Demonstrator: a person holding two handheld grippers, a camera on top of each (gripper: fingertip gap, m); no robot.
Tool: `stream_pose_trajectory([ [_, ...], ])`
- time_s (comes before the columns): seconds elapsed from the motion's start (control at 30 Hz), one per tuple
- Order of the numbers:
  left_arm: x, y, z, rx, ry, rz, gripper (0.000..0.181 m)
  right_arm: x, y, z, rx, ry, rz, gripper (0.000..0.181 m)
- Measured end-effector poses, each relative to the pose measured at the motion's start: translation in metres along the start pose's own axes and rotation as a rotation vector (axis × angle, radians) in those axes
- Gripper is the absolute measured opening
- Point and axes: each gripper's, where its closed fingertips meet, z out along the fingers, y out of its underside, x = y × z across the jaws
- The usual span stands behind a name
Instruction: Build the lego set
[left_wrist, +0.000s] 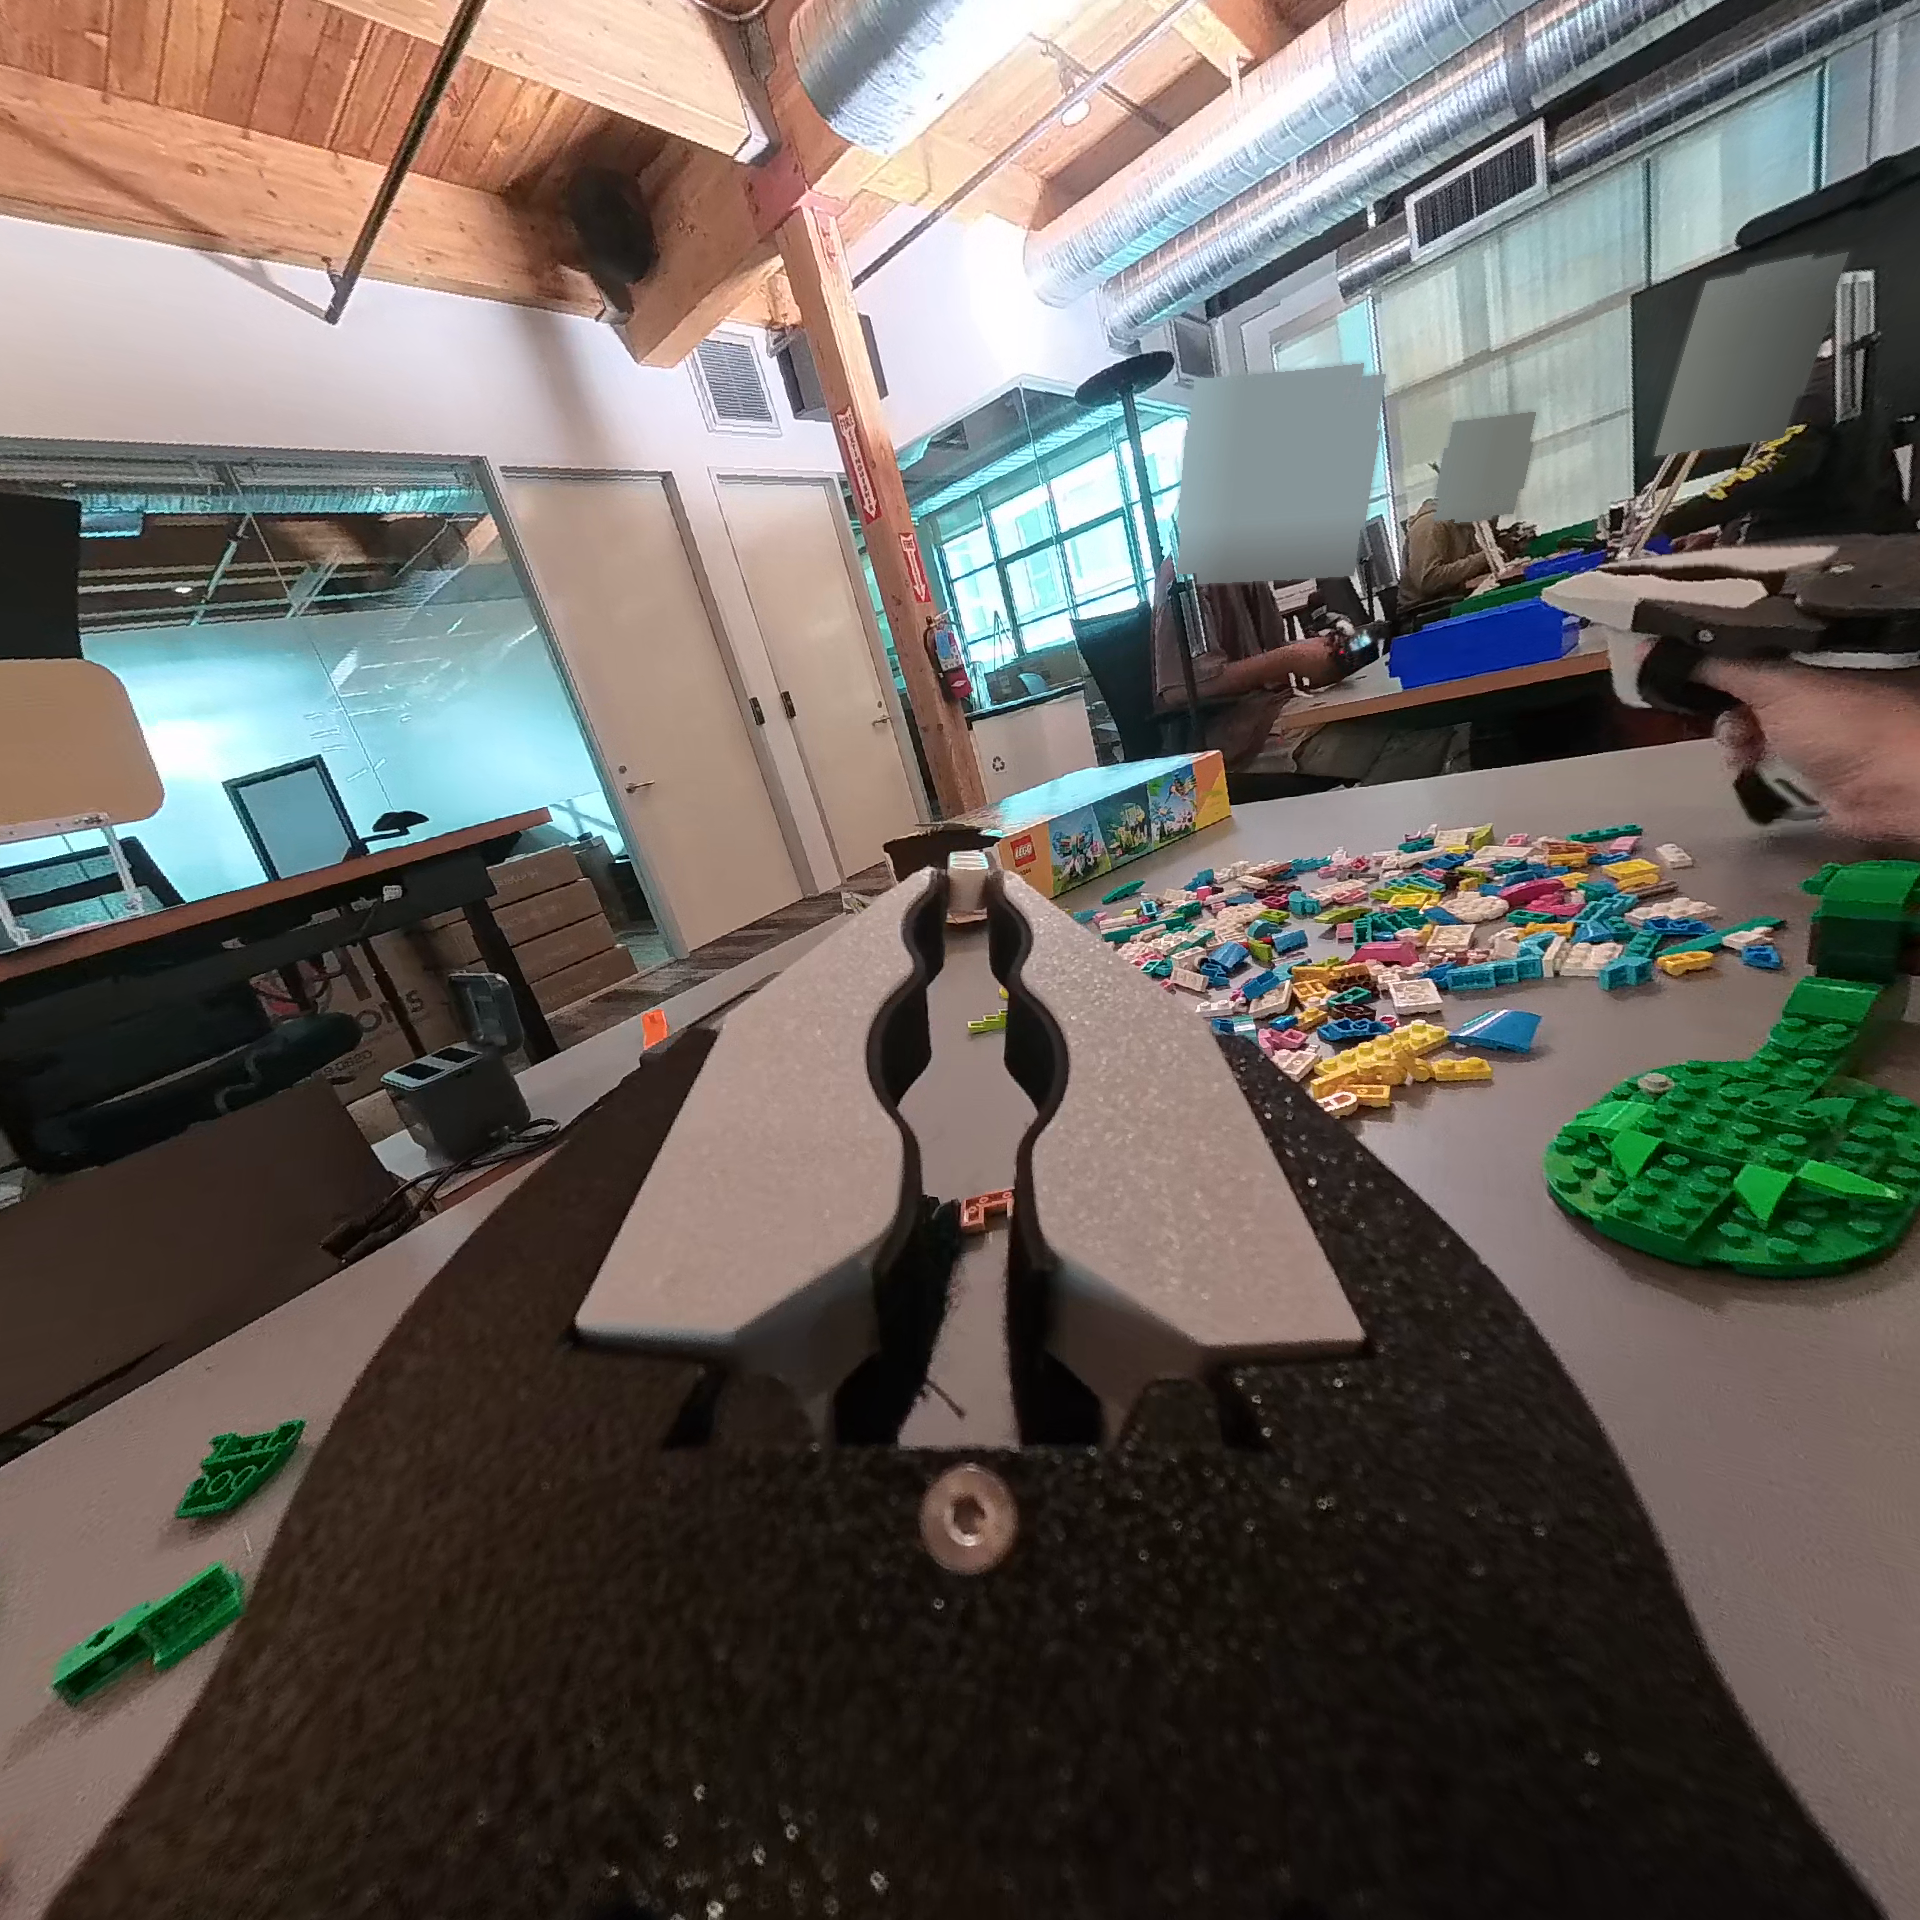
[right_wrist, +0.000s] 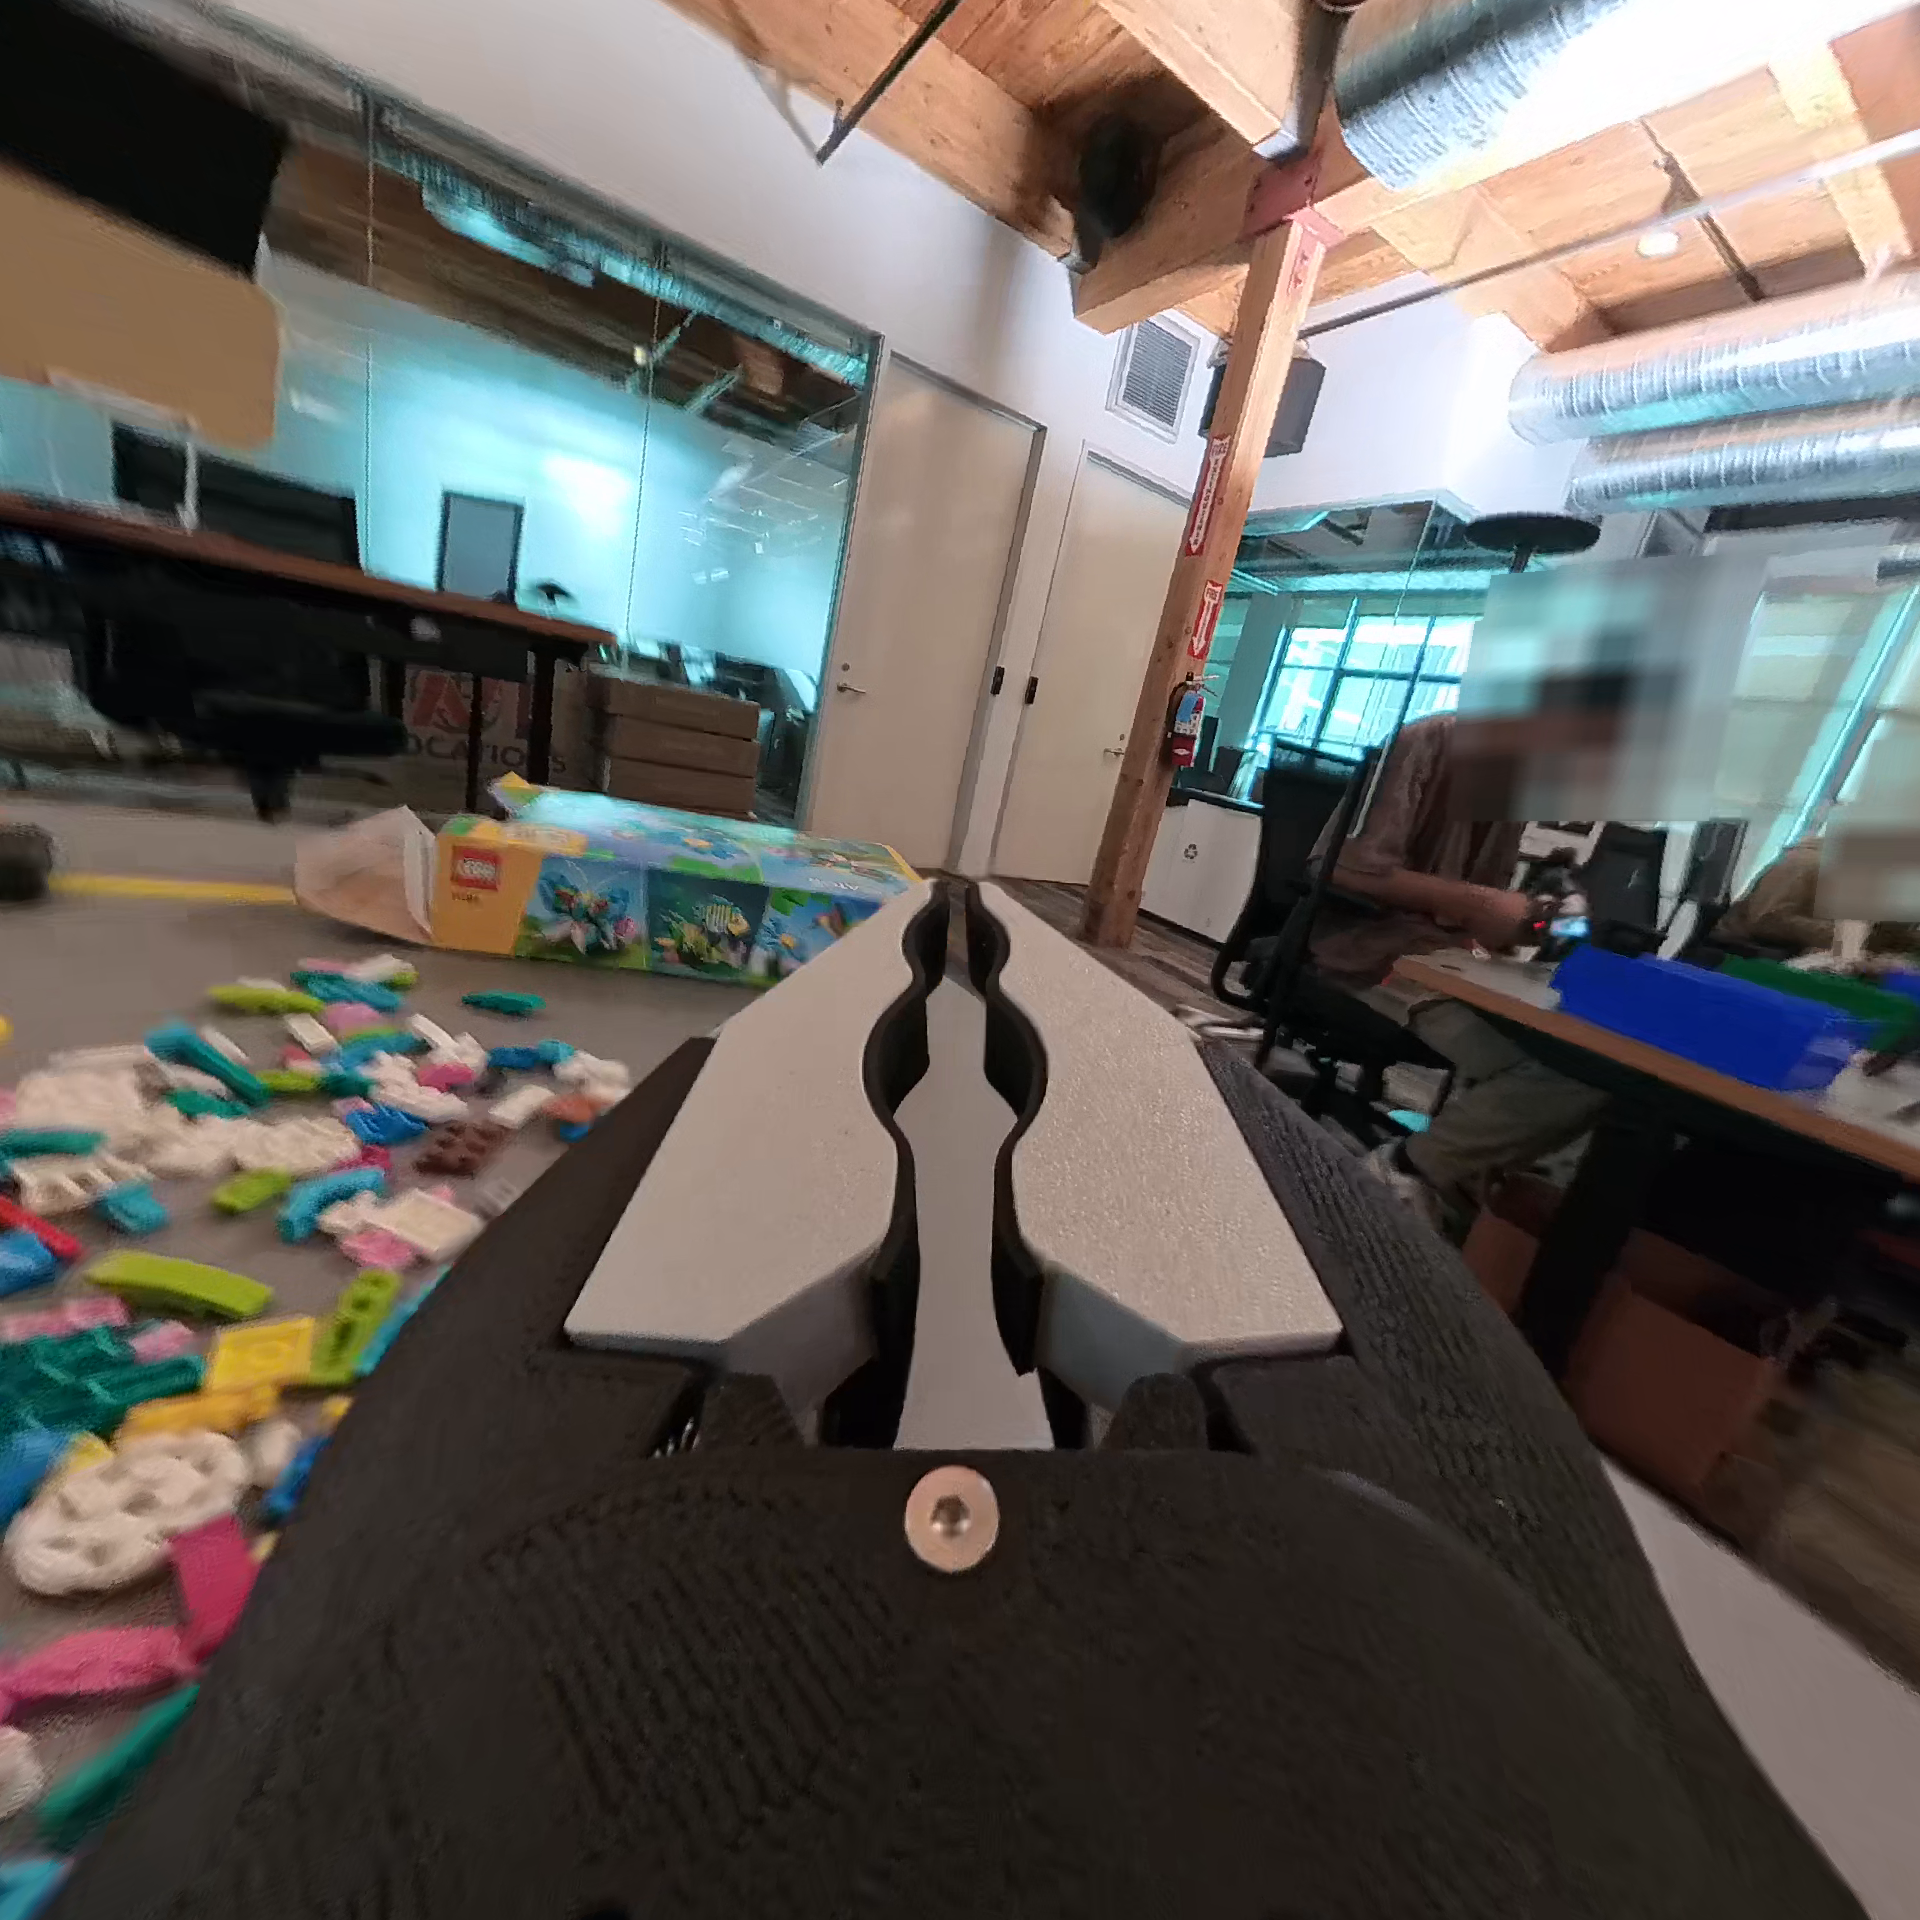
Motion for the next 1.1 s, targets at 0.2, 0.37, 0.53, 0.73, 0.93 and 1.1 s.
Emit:
stream_pose_trajectory([
  [0.2, 0.000, 0.000, 0.000, -0.002, 0.003, 0.001, 0.005, -0.096, 0.017, -0.031, -0.263, -0.819, -0.124, 0.011],
  [0.37, 0.001, 0.001, 0.001, -0.006, 0.008, -0.003, 0.005, -0.132, 0.047, -0.054, -0.472, -1.244, -0.535, 0.004],
  [0.53, 0.002, 0.002, 0.001, -0.010, 0.012, 0.003, 0.005, -0.134, 0.071, -0.057, -0.671, -1.476, -0.790, 0.006],
  [0.73, 0.005, 0.002, 0.001, -0.015, 0.025, 0.013, 0.005, -0.131, 0.087, -0.060, -0.818, -1.636, -0.895, 0.006],
  [0.93, 0.007, 0.003, 0.001, -0.017, 0.032, 0.011, 0.005, -0.131, 0.093, -0.064, -0.877, -1.696, -0.918, 0.015],
  [1.1, 0.006, 0.003, 0.001, -0.017, 0.033, 0.004, 0.005, -0.136, 0.092, -0.061, -0.874, -1.728, -0.922, 0.014],
])
